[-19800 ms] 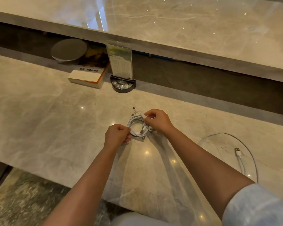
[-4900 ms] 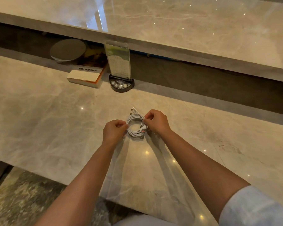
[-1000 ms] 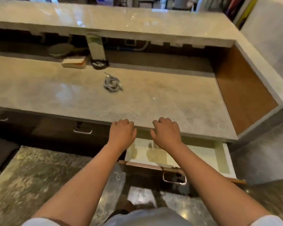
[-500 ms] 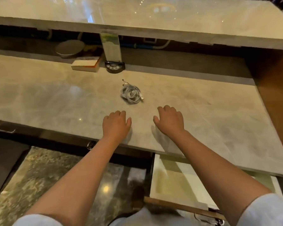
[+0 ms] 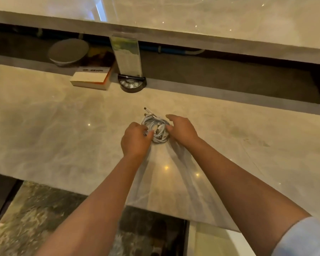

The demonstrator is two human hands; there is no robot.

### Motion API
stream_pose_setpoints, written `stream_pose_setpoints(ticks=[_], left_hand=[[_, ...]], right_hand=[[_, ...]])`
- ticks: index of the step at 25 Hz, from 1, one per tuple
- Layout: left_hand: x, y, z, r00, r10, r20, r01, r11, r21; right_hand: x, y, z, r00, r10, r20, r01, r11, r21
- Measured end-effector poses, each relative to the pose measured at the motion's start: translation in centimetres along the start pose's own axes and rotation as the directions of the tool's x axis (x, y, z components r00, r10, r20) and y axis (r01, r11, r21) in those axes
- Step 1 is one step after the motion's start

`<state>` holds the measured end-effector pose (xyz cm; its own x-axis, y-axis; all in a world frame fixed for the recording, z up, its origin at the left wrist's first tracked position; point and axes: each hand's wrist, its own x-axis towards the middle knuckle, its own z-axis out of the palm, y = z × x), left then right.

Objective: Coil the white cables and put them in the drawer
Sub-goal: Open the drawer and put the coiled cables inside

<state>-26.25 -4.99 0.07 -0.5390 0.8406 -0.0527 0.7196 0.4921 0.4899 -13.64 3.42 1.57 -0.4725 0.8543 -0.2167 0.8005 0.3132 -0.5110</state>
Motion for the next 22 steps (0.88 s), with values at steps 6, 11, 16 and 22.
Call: stream_pose_setpoints(ticks=[6, 11, 16, 22], left_hand=[[0.8, 0.3, 0.0, 0.996, -0.089, -0.02, 0.078, 0.95, -0.303], [3.2, -0.2, -0.6, 0.991, -0.135, 0.018, 0.132, 0.917, -0.377], [3.7, -0.9, -0.1, 0.968, -0.216, 0.13, 0.251, 0.876, -0.412], [3.9, -1.6, -0.4, 0.833, -0.308, 0.459, 0.54, 0.633, -0.555]], right_hand=[[2.1, -0.3, -0.1, 0.993, 0.094, -0.074, -0.083, 0.988, 0.133], [4.3, -1.9, -1.4, 0.983, 0.172, -0.069, -0.159, 0.973, 0.17], [4.8, -1.3, -0.1, 0.967, 0.253, 0.021, -0.251, 0.94, 0.23], [4.8, 0.0, 0.8, 0.938, 0.241, 0.251, -0.339, 0.792, 0.508]])
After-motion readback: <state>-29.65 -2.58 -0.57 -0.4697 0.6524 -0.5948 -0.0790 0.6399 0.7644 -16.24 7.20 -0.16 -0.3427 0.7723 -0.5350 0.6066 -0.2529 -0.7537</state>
